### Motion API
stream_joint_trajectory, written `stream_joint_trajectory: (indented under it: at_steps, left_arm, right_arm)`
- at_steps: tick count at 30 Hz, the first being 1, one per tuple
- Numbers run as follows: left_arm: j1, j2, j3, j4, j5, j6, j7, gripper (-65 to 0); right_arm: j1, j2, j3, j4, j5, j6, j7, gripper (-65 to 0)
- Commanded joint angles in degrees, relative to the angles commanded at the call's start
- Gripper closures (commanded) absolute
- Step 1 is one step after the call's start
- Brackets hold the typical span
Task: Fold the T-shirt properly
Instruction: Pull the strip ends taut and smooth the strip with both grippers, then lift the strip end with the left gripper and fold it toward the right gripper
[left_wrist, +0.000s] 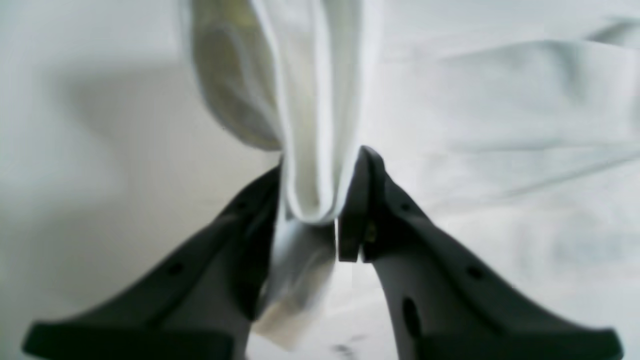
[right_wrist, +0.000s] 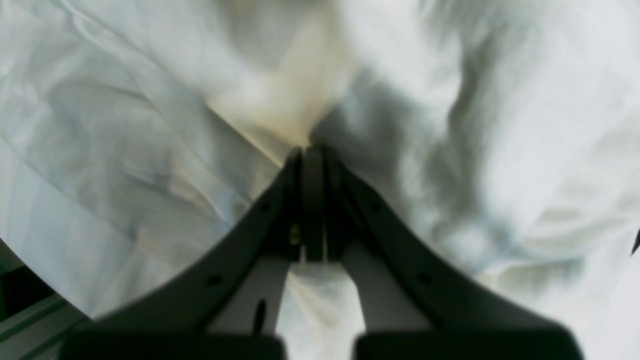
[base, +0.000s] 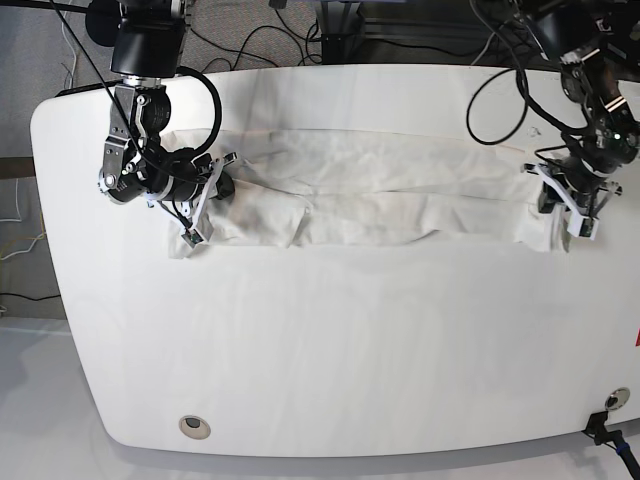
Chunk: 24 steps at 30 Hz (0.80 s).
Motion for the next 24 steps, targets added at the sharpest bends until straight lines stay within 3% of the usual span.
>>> stream_joint_trajectory:
  at_steps: [3,10,17,24]
  left_arm:
    - [0.62,1.76,3.43,3.60,-0.18,0.00,2.99,-9.1]
    - [0.35,9.41,8.79,8.79,0.09,0.00,7.03,-9.1]
    - [0.35,15.21,14.68,9.85,0.09,0.00,7.12,-9.1]
    - [0.44,16.70,19.43,9.85,0.09,0.00,7.12,-9.1]
  right_arm:
    - [0.00,0.00,0.00,0.00,0.00,0.00,0.00,0.0]
    - [0.00,0.00,0.00,0.00,0.00,0.00,0.00,0.0]
    - [0.00,-0.62,0.00,0.00,0.00,0.00,0.00,0.0]
    - [0.00,-0.70,0.00,0.00,0.00,0.00,0.00,0.0]
